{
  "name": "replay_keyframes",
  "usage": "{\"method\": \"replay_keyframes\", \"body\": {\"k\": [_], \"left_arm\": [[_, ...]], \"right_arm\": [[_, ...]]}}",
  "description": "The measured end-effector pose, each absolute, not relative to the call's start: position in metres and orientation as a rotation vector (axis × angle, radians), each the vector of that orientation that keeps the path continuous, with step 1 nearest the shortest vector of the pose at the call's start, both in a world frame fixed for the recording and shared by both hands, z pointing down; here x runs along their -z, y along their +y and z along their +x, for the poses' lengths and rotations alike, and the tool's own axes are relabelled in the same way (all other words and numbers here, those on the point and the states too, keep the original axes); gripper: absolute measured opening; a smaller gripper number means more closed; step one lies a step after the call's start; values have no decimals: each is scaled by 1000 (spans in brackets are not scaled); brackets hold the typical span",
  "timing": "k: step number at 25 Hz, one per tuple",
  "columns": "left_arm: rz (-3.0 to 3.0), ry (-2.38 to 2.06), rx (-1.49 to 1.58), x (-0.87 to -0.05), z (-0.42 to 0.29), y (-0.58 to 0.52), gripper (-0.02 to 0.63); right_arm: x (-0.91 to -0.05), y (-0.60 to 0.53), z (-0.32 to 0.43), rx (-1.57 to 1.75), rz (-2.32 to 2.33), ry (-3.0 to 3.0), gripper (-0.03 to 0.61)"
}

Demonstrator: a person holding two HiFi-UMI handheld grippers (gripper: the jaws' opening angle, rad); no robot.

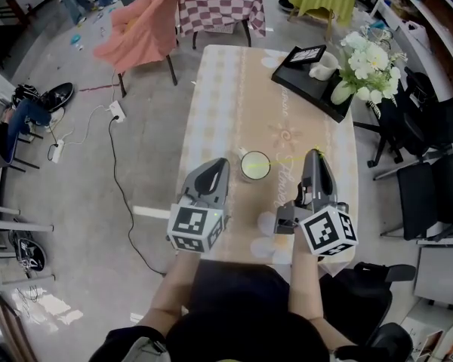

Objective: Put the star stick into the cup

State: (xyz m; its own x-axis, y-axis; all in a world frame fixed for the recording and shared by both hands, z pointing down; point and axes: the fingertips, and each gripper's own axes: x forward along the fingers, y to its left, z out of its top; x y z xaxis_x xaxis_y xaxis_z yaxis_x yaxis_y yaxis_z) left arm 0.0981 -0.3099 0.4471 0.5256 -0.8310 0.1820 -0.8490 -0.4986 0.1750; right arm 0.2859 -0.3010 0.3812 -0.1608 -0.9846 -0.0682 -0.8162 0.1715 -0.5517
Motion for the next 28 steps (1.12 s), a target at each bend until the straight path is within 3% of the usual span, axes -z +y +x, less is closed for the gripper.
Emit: {"method": "replay_keyframes", "body": {"k": [28], "left_arm": [[2461, -1375, -200, -482, 104, -328, 15]], "right_arm": [[-412, -318, 271, 549, -1726, 2119, 20]]}}
